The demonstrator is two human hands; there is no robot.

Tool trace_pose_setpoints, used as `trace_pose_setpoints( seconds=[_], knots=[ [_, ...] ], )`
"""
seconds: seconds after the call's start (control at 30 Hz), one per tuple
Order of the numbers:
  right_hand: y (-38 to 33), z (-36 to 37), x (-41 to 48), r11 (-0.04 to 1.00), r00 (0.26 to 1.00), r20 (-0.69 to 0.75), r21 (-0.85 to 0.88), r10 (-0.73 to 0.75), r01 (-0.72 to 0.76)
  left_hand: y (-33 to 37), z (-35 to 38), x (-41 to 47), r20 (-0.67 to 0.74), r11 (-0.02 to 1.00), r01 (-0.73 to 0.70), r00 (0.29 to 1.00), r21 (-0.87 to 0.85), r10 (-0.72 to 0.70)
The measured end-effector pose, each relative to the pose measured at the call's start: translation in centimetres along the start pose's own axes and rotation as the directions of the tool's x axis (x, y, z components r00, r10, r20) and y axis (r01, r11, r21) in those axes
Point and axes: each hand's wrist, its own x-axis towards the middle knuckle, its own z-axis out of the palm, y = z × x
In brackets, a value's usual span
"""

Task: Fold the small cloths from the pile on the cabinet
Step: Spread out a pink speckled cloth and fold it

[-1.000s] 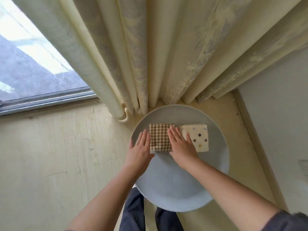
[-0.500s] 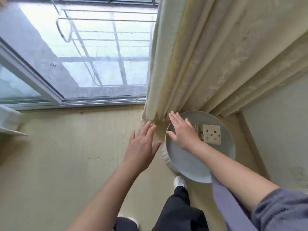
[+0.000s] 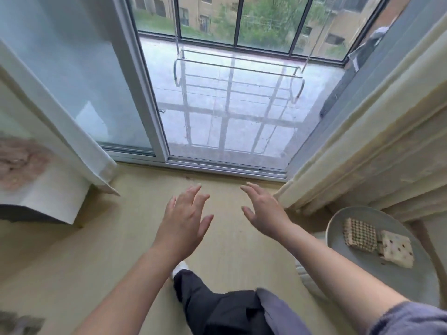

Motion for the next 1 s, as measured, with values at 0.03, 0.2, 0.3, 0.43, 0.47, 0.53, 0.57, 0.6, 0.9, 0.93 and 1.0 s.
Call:
trace_pose_setpoints(
  seconds=[0.03, 0.2, 0.3, 0.43, 0.47, 0.53, 0.57, 0.6, 0.9, 0.93, 1.0],
  knots=[
    [-2.1, 0.6, 2.1, 1.0, 1.0, -0.002, 0.005, -0.017, 0.017, -2.8, -0.6, 0.4, -0.016, 1.0, 0.02, 1.0, 0.004, -0.019],
    [-14.4, 2.2, 10.9, 0.993, 0.993, 0.025, 0.047, -0.112, 0.111, -16.2, -5.1, 2.1, -0.055, 0.986, 0.152, 0.986, -0.07, -0.157],
    [-21.9, 2.5, 15.4, 0.982, 0.982, 0.033, 0.025, -0.188, 0.188, -23.3, -7.9, 2.6, -0.075, 0.972, 0.221, 0.971, -0.085, -0.228],
    [-31.0, 4.1, 20.5, 0.973, 0.972, 0.033, 0.008, -0.231, 0.231, -32.2, -10.5, 2.6, -0.08, 0.954, 0.272, 0.956, -0.127, -0.283],
    [-33.2, 4.9, 21.7, 0.972, 0.972, 0.035, 0.003, -0.233, 0.233, -34.6, -11.1, 2.8, -0.075, 0.949, 0.281, 0.953, -0.142, -0.293],
    [-37.8, 6.8, 23.9, 0.974, 0.973, 0.033, -0.006, -0.228, 0.228, -39.8, -12.3, 3.1, -0.05, 0.946, 0.282, 0.955, -0.158, -0.292],
    [-40.1, 8.0, 24.9, 0.975, 0.975, 0.022, -0.004, -0.221, 0.222, -42.6, -13.0, 3.3, -0.036, 0.95, 0.269, 0.96, -0.161, -0.278],
    [-42.4, 9.1, 25.7, 0.978, 0.978, 0.011, 0.005, -0.21, 0.21, -45.3, -13.7, 3.3, -0.021, 0.955, 0.249, 0.966, -0.161, -0.256],
    [-60.8, 17.5, 30.5, 0.994, 0.996, 0.072, 0.098, -0.062, 0.054, -66.6, -21.4, 2.2, 0.18, 0.969, 0.242, 0.957, -0.053, -0.229],
    [-62.2, 18.4, 31.3, 0.992, 0.995, 0.079, 0.113, -0.058, 0.049, -68.4, -21.6, 2.4, 0.19, 0.966, 0.254, 0.952, -0.051, -0.241],
    [-64.6, 20.8, 33.5, 0.99, 0.992, 0.099, 0.128, -0.073, 0.06, -72.1, -21.2, 2.6, 0.184, 0.966, 0.257, 0.952, -0.043, -0.245]
  ],
)
